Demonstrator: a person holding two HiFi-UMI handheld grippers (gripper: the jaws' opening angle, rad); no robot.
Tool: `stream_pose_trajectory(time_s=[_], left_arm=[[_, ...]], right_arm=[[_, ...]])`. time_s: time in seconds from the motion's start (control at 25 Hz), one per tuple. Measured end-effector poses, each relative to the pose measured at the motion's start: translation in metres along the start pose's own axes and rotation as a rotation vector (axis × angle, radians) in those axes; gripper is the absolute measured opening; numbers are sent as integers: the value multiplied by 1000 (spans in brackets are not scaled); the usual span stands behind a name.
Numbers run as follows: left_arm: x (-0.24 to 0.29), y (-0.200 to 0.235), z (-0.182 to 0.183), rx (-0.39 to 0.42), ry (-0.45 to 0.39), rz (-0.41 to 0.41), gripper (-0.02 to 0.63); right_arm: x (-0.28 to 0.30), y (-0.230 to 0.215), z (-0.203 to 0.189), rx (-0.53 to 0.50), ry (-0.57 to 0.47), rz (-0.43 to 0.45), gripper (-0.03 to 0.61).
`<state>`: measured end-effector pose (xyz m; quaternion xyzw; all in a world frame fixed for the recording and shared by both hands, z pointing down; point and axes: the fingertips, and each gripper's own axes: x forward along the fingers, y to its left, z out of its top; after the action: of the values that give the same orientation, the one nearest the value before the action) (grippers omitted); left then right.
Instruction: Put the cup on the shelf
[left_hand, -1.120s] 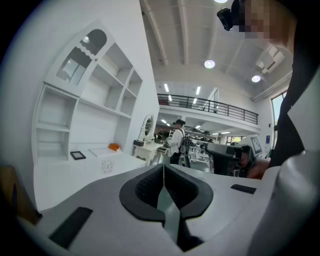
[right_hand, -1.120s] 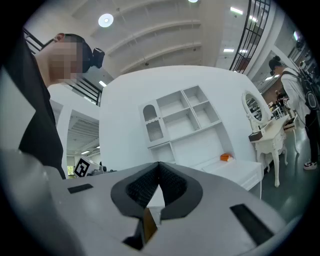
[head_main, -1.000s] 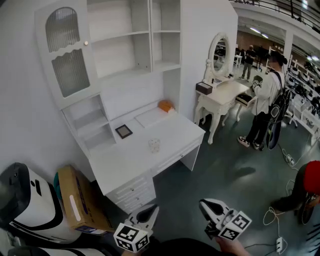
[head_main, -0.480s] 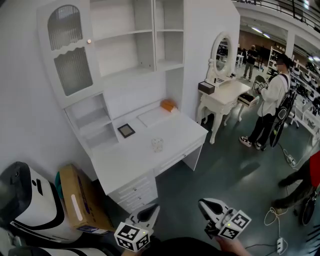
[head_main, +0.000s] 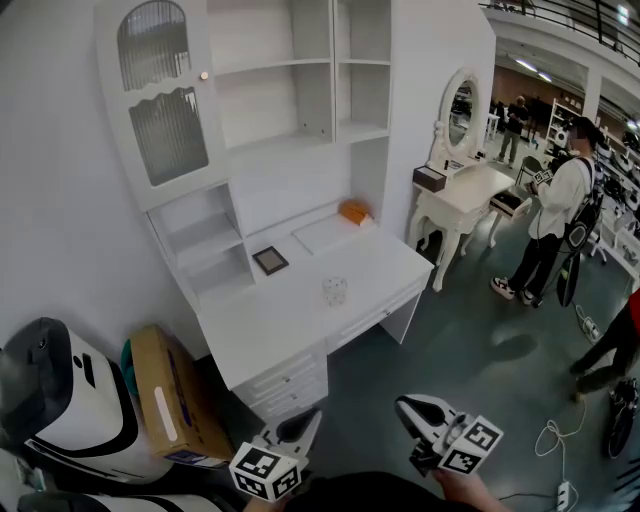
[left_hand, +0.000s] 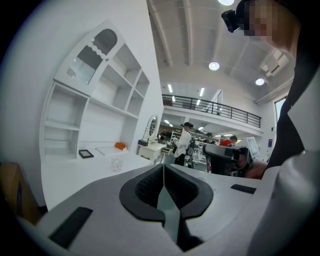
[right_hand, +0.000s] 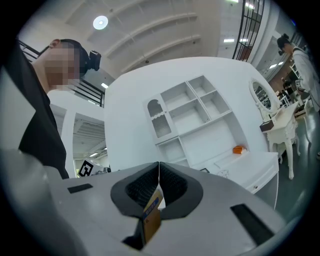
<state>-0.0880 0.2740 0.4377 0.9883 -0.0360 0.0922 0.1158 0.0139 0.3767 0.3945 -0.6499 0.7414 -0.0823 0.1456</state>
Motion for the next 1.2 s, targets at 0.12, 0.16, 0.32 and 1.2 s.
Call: stream_pose_trajectory(time_s=[0.12,0.16,0.32,1.2], left_arm=[[-16,18,1,-10,-5,17,18],[-21,25,1,-15,-5,22,18],[-39,43,-5,-30,6,20,18],[54,90,20,-49,11,43,18]], right_arm=[[20,9,-6,11,4,18,17],[27,13,-9,15,6,24,17],[48,27,-23,35,24,32,17],[108,-62,-9,85,78,132,17]])
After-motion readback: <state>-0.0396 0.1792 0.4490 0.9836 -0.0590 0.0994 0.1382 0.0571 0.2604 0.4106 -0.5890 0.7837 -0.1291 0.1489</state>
